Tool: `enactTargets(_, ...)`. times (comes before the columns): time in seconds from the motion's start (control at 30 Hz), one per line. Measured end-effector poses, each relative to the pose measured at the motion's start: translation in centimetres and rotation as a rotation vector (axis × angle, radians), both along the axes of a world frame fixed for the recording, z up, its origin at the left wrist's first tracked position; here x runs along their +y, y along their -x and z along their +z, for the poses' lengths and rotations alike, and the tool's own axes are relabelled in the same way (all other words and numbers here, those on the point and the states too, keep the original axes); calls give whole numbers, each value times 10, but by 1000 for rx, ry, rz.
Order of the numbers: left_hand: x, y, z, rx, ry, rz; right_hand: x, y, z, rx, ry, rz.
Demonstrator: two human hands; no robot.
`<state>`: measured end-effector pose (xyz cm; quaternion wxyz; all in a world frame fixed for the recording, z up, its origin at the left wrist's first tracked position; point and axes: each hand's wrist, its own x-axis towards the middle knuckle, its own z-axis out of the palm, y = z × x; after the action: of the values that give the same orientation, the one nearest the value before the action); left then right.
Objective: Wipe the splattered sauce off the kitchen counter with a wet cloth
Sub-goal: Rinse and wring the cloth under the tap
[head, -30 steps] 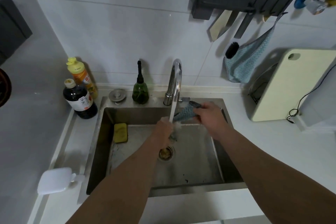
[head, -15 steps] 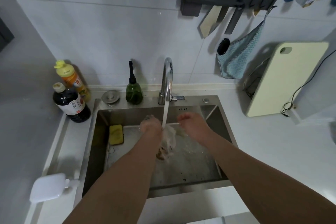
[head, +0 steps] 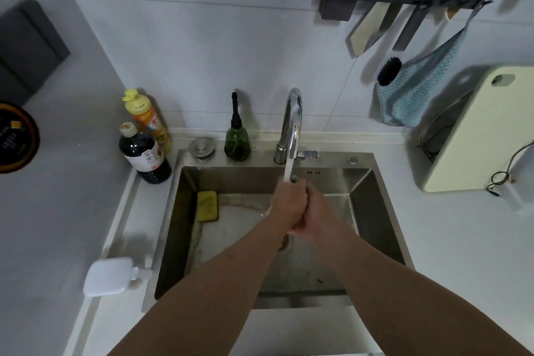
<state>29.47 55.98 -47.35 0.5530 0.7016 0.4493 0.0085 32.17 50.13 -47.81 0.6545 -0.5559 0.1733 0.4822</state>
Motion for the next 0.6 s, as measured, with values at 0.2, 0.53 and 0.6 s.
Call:
enactTargets(0.2, 24, 37, 23, -49, 133, 48, 34, -3, 10, 9, -16, -115)
enactTargets(0.53, 61, 48, -5, -176, 485, 403, 55, -6, 23, -194, 151, 146)
enactTargets(0.6, 51, 40, 4, -11, 372, 274, 47, -6, 21, -187, 147, 165)
